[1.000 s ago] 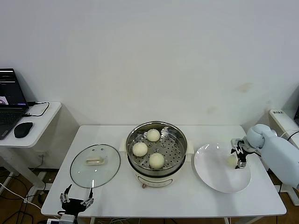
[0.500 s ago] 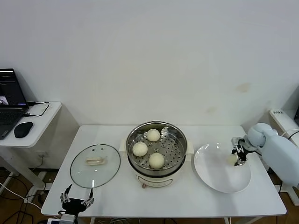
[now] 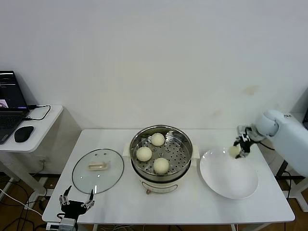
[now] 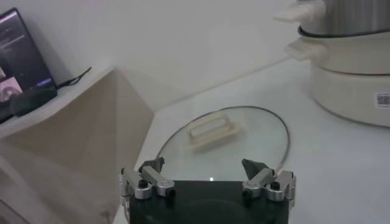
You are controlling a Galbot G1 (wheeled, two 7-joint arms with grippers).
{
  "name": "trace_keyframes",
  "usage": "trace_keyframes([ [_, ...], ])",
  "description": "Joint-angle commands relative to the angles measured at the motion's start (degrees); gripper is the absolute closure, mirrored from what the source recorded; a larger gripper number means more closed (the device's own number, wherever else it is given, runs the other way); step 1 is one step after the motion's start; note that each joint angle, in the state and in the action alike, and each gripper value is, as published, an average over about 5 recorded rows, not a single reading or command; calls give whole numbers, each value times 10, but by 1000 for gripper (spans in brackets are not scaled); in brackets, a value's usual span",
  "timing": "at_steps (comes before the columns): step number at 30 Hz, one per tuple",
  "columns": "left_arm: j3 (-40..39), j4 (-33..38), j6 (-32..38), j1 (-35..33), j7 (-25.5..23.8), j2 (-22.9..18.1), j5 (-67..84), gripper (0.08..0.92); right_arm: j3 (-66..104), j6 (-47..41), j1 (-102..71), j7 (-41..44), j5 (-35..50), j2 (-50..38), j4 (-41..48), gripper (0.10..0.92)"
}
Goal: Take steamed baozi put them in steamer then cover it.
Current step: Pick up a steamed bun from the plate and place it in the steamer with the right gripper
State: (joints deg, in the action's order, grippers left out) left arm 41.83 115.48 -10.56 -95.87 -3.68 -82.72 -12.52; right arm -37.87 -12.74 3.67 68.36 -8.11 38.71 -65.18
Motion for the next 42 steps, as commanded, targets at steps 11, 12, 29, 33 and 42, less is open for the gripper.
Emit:
trace_keyframes([
  [11, 3, 34, 1, -4, 2, -9, 13, 177, -262, -129, 309, 24, 277, 132, -100, 412],
  [12, 3, 36, 1, -5, 2, -10, 14, 177, -264, -131, 311, 24, 280, 142, -97, 412],
  [29, 10, 48, -1, -5, 0, -10, 21, 177, -301, -146, 281, 20, 267, 219, -80, 414],
  [33, 11, 49, -2, -5, 0, -10, 21, 177, -296, -143, 251, 16, 238, 224, -68, 414],
  [42, 12, 49, -3, 0, -2, -6, 20, 177, -282, -140, 203, -3, 197, 228, -48, 414],
])
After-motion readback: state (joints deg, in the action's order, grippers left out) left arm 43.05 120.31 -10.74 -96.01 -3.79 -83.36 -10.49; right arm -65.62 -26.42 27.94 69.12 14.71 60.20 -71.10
